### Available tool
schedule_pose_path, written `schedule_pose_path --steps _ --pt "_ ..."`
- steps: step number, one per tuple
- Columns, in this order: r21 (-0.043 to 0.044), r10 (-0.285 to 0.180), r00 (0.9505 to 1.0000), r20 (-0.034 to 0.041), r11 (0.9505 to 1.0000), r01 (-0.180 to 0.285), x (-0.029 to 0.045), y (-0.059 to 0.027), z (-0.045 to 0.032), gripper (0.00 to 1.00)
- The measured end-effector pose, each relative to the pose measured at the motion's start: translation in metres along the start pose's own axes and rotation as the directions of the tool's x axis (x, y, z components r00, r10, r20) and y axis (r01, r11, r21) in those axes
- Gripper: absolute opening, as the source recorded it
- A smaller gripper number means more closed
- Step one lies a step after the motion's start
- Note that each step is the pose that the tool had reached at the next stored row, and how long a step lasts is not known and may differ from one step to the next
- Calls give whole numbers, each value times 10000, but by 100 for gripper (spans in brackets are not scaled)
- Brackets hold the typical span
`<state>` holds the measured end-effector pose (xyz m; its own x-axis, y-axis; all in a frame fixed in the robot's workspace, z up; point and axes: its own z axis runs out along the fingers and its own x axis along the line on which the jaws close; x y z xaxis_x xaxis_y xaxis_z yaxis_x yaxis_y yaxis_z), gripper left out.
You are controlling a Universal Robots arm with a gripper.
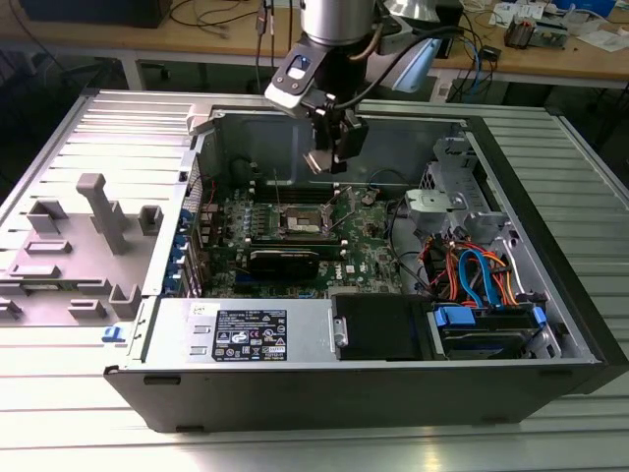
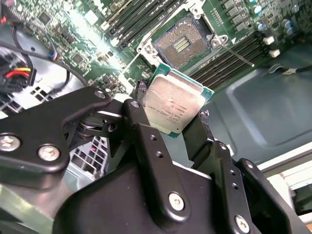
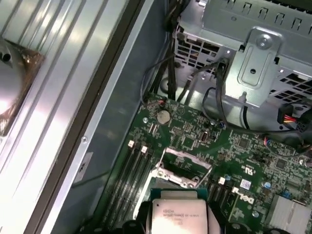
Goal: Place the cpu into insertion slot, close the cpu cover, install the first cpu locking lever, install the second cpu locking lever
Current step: 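Place the cpu into insertion slot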
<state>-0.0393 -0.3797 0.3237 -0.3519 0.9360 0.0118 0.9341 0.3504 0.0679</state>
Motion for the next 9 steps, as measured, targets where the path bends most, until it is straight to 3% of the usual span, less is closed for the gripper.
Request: schedule_pose_path --steps 5,9 --pt "-12 868 9962 60 9962 -868 -1 -3 38 55" --pt "-25 1548 9879 105 9879 -1548 -1 -4 62 55"
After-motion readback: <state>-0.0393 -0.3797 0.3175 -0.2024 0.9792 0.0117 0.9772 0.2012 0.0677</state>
